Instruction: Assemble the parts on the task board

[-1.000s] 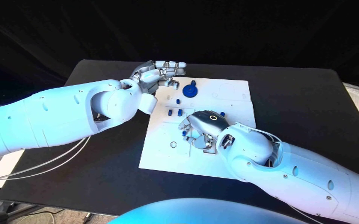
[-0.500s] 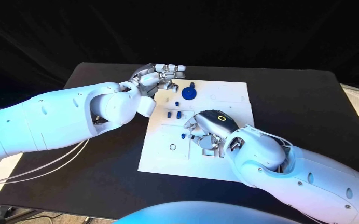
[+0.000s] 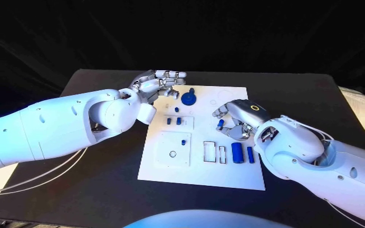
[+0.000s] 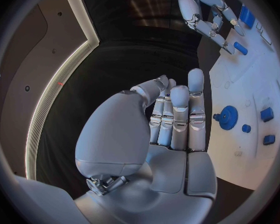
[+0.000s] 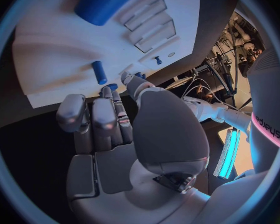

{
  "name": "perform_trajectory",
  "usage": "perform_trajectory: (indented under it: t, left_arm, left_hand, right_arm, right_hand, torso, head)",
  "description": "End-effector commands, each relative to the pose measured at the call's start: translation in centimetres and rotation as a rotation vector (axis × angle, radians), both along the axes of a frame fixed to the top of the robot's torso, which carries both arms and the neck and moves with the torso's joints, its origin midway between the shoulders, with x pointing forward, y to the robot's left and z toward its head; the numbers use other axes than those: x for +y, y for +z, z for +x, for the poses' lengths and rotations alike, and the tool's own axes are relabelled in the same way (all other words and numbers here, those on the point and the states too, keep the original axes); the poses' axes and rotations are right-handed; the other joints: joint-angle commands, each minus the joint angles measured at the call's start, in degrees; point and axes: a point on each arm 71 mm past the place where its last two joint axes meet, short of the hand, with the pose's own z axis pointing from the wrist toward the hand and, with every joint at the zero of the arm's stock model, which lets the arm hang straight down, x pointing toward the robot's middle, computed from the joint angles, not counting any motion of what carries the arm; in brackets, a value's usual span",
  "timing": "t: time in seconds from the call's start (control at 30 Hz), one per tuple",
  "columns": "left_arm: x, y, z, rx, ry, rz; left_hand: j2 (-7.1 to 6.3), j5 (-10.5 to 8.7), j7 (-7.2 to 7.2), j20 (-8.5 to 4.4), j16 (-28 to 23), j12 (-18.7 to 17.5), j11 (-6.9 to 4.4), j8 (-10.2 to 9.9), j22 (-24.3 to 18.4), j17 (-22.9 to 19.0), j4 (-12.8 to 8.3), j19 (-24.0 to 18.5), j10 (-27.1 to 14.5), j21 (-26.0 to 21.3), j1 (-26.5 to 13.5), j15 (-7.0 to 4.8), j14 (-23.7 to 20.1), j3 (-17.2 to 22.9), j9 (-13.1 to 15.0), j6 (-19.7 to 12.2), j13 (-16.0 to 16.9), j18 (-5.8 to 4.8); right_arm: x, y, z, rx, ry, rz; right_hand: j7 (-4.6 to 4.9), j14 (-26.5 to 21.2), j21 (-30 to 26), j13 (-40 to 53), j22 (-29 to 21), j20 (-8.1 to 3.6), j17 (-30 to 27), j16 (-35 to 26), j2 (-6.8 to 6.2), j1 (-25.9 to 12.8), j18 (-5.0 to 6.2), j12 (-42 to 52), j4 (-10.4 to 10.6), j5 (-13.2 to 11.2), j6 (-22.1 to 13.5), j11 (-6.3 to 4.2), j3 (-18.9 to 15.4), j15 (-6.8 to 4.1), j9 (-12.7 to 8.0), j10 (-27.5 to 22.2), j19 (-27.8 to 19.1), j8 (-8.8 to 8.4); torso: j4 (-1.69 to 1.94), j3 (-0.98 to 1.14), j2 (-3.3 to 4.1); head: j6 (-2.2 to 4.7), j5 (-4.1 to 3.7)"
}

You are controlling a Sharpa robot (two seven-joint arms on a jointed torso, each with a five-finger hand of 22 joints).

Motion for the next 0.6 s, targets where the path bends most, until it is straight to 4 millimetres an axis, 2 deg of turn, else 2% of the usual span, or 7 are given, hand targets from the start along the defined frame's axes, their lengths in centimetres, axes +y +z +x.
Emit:
perform_trajectory:
  t: [0.03,0.37,0.6]
  left_arm:
    - [-0.21,-0.05,-0.11,-0.006,-0.021,-0.007]
    - [-0.28,-0.43,-0.22,0.001,-0.022,-0.008]
    - [-0.32,-0.47,-0.23,0.003,-0.023,-0.008]
  left_hand:
    - [0.42,0.23,0.2,0.21,-0.16,0.24,-0.08,0.37,-0.06,-0.03,0.07,-0.23,-0.46,-0.2,-0.13,0.06,-0.32,-0.34,-0.08,-0.22,-0.06,1.03]
    - [0.42,0.23,0.2,0.21,-0.16,0.24,-0.08,0.37,-0.06,-0.03,0.07,-0.23,-0.46,-0.2,-0.13,0.06,-0.32,-0.34,-0.08,-0.22,-0.06,1.03]
    - [0.42,0.23,0.2,0.21,-0.16,0.24,-0.08,0.37,-0.06,-0.03,0.07,-0.23,-0.46,-0.2,-0.13,0.06,-0.32,-0.34,-0.08,-0.22,-0.06,1.03]
  right_arm:
    - [-0.67,-0.5,0.31,0.037,-0.022,-0.066]
    - [-0.69,-0.77,0.77,0.036,-0.017,-0.091]
    - [-0.05,-0.93,1.04,0.036,-0.006,-0.076]
  right_hand:
    - [-0.27,0.57,-0.36,0.09,-0.16,-0.39,-0.29,-0.39,-0.22,0.35,0.29,-0.06,0.16,0.07,-0.31,-0.03,-1.04,-0.34,0.0,-0.54,-0.08,-0.15]
    - [-0.45,0.57,-0.71,0.15,-0.44,-0.42,-0.69,-0.68,0.99,1.86,0.34,0.59,0.26,-0.07,0.13,-0.16,-2.37,-0.39,0.07,-0.25,-0.22,-0.01]
    - [-0.05,0.68,-0.64,0.15,-0.23,-0.38,-0.63,-0.59,2.62,2.99,0.28,1.69,0.36,-1.03,1.35,0.1,-1.52,-0.3,0.16,1.65,0.02,0.18]
  torso:
    - [-0.17,0.05,-0.01]
    - [0.03,-0.06,-0.01]
    - [0.09,-0.06,0.03]
  head:
    - [0.24,0.01]
    - [0.46,-0.45]
    - [0.41,-0.49]
